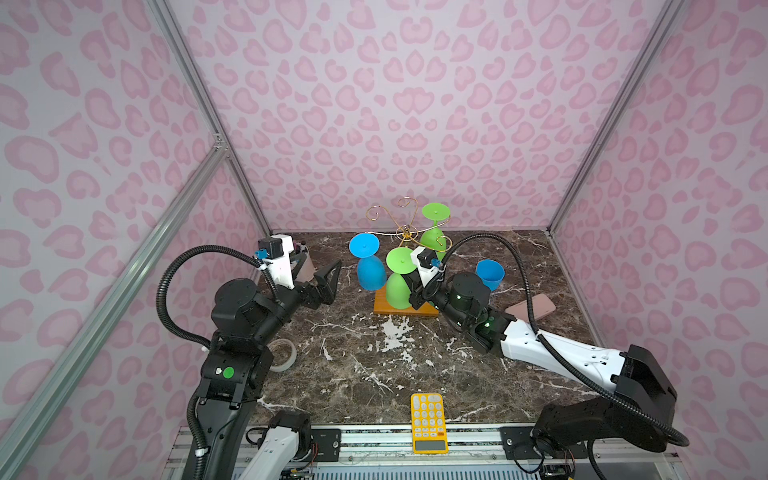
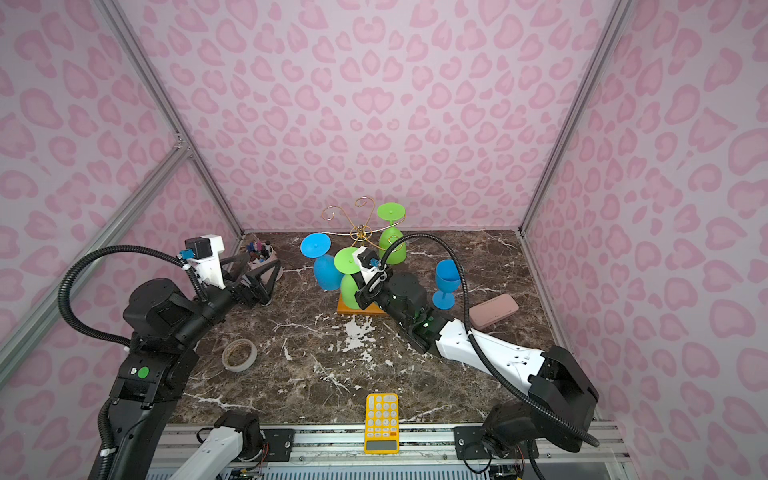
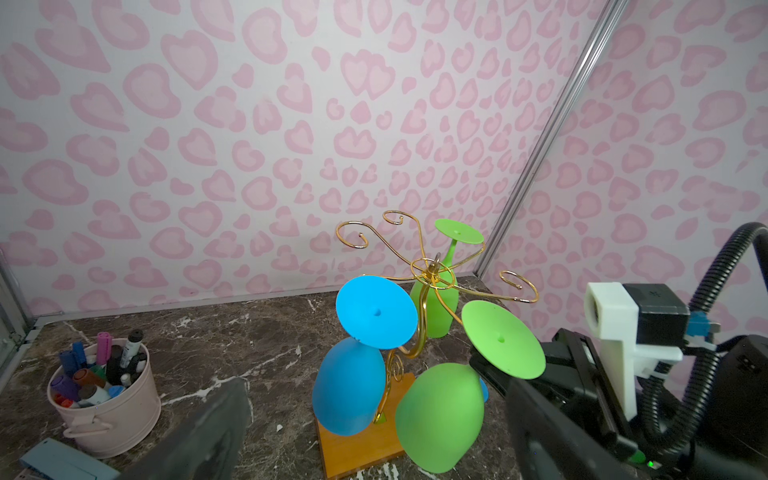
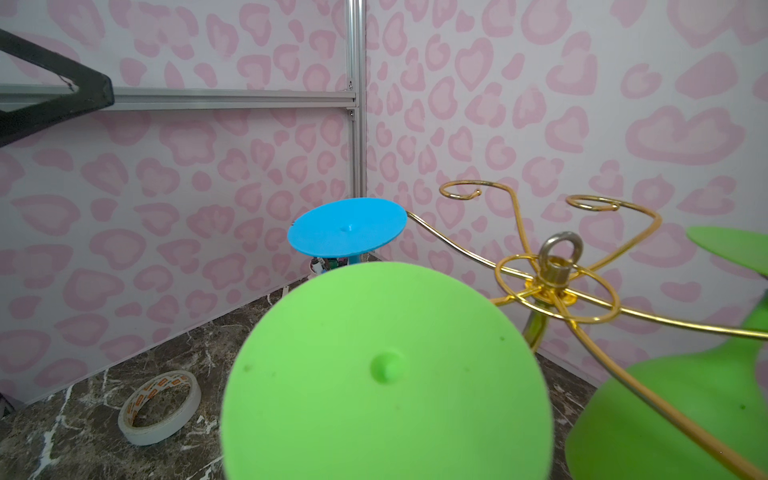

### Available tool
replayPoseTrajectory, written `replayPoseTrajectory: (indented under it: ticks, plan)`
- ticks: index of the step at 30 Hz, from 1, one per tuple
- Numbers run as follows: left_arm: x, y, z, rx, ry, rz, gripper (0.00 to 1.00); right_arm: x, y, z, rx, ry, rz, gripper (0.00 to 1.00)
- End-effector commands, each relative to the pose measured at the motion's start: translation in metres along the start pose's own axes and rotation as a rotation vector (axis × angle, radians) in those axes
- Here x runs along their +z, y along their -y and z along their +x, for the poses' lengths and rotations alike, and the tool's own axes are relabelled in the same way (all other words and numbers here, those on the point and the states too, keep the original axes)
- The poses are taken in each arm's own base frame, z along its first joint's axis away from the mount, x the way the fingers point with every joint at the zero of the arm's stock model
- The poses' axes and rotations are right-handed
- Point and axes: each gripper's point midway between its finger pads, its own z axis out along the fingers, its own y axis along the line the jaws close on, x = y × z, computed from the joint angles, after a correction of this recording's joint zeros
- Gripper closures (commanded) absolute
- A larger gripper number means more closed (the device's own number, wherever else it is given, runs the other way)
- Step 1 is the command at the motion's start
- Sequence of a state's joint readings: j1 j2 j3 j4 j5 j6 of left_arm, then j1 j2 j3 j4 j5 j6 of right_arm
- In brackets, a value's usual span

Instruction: Take the wine glass off the wine glass rack

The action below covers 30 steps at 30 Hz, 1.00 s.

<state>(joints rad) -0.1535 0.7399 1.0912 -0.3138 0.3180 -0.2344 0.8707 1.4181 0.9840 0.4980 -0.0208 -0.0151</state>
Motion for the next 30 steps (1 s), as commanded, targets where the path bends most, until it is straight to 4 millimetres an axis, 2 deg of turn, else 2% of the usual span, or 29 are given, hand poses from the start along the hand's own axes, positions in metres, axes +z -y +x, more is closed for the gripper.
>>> replayPoseTrajectory:
  ticks: [1,19,30]
  plan:
    - [-0.002,0.002,-0.005,0.015,0.013,0.004,0.03,0.003,0.002,-0.003,-0.011,0.009,0.014,1.0]
    - [-0.007,0.002,-0.005,0.024,0.018,-0.003,0.03,0.005,0.012,-0.007,-0.001,0.018,0.086,1.0]
    - [-0.008,0.002,-0.005,0.027,0.019,-0.005,0.03,-0.002,0.018,-0.008,0.004,0.026,0.127,1.0]
